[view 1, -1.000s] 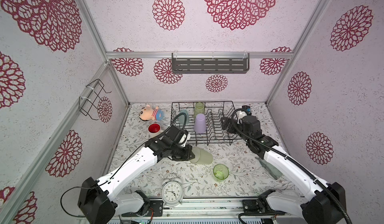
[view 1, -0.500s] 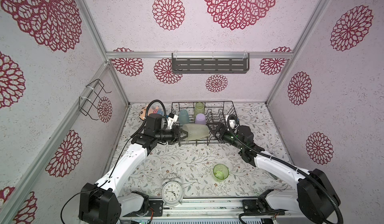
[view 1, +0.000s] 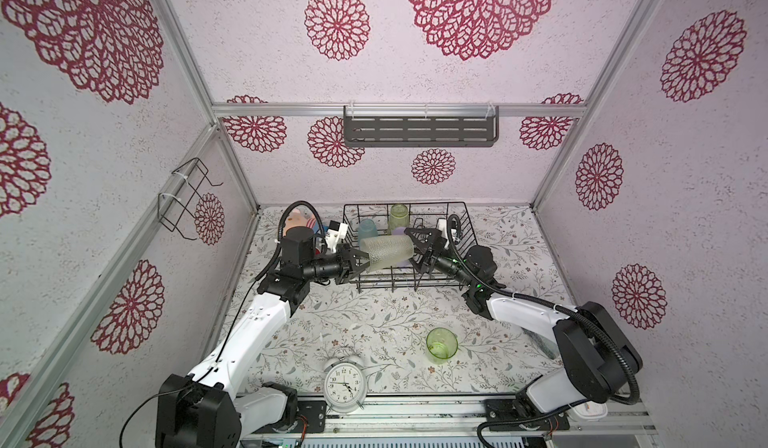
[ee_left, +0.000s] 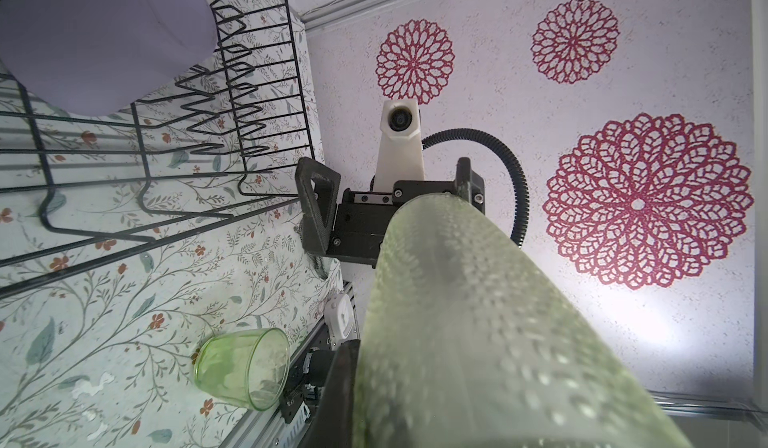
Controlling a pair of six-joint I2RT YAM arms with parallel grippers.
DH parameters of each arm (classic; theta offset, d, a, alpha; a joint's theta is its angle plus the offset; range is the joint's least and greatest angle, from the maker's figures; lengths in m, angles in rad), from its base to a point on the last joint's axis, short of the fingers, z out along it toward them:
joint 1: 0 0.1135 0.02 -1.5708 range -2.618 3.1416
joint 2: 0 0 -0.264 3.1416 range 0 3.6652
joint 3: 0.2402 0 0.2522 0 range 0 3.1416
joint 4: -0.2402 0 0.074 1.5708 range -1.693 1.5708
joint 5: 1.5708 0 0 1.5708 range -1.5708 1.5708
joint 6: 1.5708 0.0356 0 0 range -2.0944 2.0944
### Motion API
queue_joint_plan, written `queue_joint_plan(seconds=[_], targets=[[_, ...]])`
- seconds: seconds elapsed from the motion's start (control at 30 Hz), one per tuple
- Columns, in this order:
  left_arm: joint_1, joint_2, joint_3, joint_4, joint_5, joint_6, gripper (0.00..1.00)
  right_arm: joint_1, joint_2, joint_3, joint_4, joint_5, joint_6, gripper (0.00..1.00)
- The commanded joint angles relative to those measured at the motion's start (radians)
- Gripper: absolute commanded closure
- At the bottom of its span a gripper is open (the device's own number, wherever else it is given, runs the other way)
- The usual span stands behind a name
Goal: Load the cups into the dish rack
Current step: 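Hold the frosted green cup out with the left gripper while the right gripper grasps it, then open the left gripper and draw it back while the right carries the frosted cup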
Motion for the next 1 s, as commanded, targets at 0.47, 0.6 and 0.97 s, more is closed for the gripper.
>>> queue_joint_plan(seconds=[0.47, 0.6, 0.97], targets=[[0.036, -0.078, -0.100, 0.116, 0.015, -0.089, 1.00, 0.104, 0.009, 0.144, -0.025, -0.258, -0.124, 0.07], [0.042, -0.083, -0.101, 0.113, 0.032, -0.083, 1.00, 0.105, 0.004, 0.142, -0.027, -0.290, -0.143, 0.15], [0.067, -0.077, -0.098, 0.108, 0.035, -0.073, 0.96, 0.104, 0.029, 0.130, 0.073, -0.280, -0.092, 0.26]])
